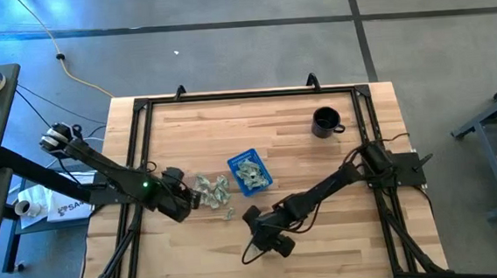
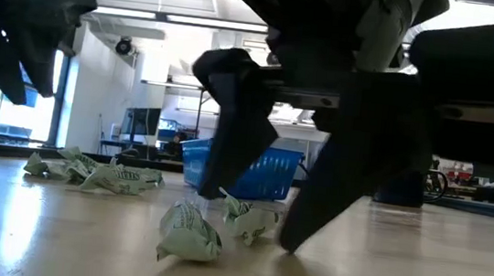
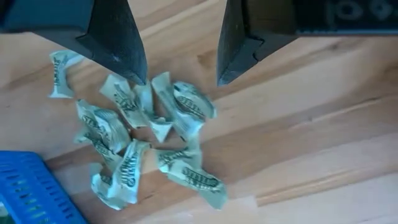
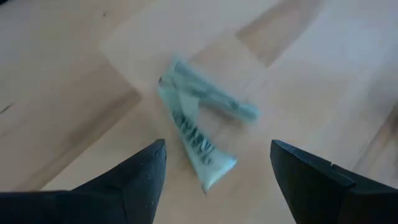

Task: Pick and place Stevia / Truvia into bins
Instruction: Put the stevia packet into the basket

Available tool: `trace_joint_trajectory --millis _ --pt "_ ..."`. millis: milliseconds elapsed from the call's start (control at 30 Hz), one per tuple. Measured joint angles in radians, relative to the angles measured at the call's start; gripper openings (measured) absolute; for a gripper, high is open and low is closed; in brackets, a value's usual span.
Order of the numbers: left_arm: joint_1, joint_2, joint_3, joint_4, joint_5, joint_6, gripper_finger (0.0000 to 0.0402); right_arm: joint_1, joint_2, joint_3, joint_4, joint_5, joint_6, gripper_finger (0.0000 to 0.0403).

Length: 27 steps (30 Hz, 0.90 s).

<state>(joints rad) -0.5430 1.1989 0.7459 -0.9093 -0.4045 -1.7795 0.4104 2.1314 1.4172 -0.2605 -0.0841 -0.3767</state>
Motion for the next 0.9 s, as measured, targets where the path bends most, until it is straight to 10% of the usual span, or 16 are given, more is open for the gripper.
trace_joint_trajectory --millis 600,900 --pt "0.001 -0.22 -0.194 0.026 -0.013 0.067 0.0225 -0.028 0.008 0.0 -0.031 -0.039 0.177 0.0015" --pt "0.0 -0.325 -0.258 0.111 -0.057 -0.025 0.0225 -0.112 -0.114 -0.001 -0.164 -0.107 0.395 0.0004"
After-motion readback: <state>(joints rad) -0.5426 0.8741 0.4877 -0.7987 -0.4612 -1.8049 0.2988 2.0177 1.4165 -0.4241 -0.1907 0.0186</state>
